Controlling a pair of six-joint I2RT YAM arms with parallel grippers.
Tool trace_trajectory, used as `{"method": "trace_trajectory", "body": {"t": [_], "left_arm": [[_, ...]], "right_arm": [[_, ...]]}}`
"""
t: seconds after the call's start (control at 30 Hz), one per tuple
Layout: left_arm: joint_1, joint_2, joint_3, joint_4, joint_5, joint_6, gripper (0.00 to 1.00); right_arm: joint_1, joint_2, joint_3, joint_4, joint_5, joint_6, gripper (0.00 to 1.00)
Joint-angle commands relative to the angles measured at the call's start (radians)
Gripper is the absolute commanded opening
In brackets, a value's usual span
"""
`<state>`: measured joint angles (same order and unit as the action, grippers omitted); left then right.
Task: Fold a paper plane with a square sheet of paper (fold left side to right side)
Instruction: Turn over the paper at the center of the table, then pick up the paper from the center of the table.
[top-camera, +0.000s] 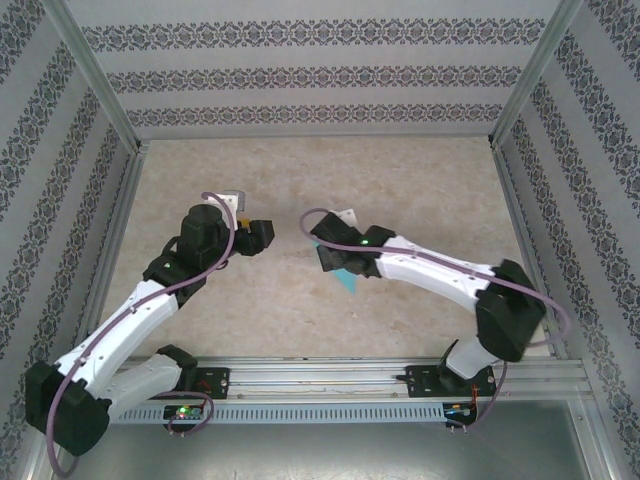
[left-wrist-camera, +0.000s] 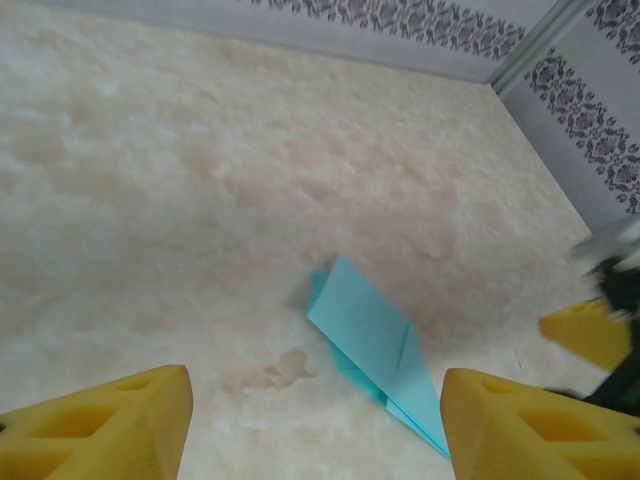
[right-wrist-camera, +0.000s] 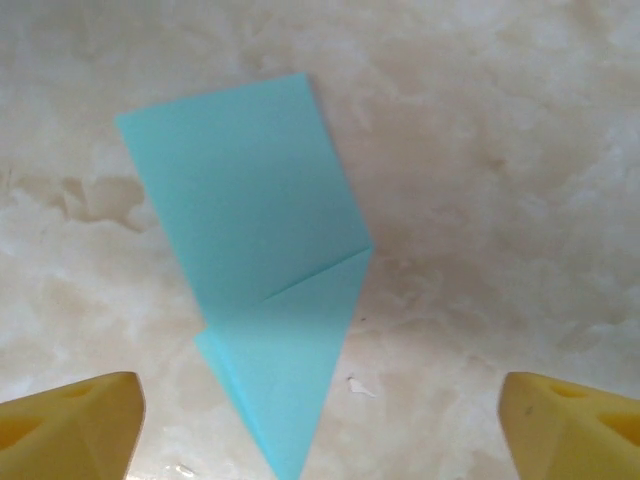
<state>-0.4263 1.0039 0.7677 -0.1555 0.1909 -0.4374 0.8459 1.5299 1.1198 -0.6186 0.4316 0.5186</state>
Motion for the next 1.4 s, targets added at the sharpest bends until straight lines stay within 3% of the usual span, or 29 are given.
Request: {"method": "trace_trajectory", "body": {"t": [0.0, 0.37, 0.57, 1.07, 1.37], "left_arm": [[-0.006, 0.035, -0.025, 0.084, 0.073, -0.078, 0.62], [-0.009, 0.224, -0.11, 0.265, 0.196, -0.246, 0.58], [-0.023, 0.392, -0.122, 0.424, 0.276, -0.35, 0.57], [-0.141, 0.69, -0.099, 0.713, 0.168, -0.6, 0.58], [-0.172, 0.805, -0.052, 0.811, 0.115, -0.643, 0.58]], "right_arm": [[-0.062, -0.11, -0.098, 0.098, -0.058, -0.01, 0.98], [-0.421, -0.484, -0.567, 0.478, -0.433, 0.142, 0.98], [-0.554, -0.567, -0.697, 0.523, -0.531, 0.175, 0.98], [-0.648, -0.579, -0.77, 0.571, -0.582, 0.181, 0.98], [-0.652, -0.56, -0.803, 0.594, -0.594, 0.181, 0.98]]}}
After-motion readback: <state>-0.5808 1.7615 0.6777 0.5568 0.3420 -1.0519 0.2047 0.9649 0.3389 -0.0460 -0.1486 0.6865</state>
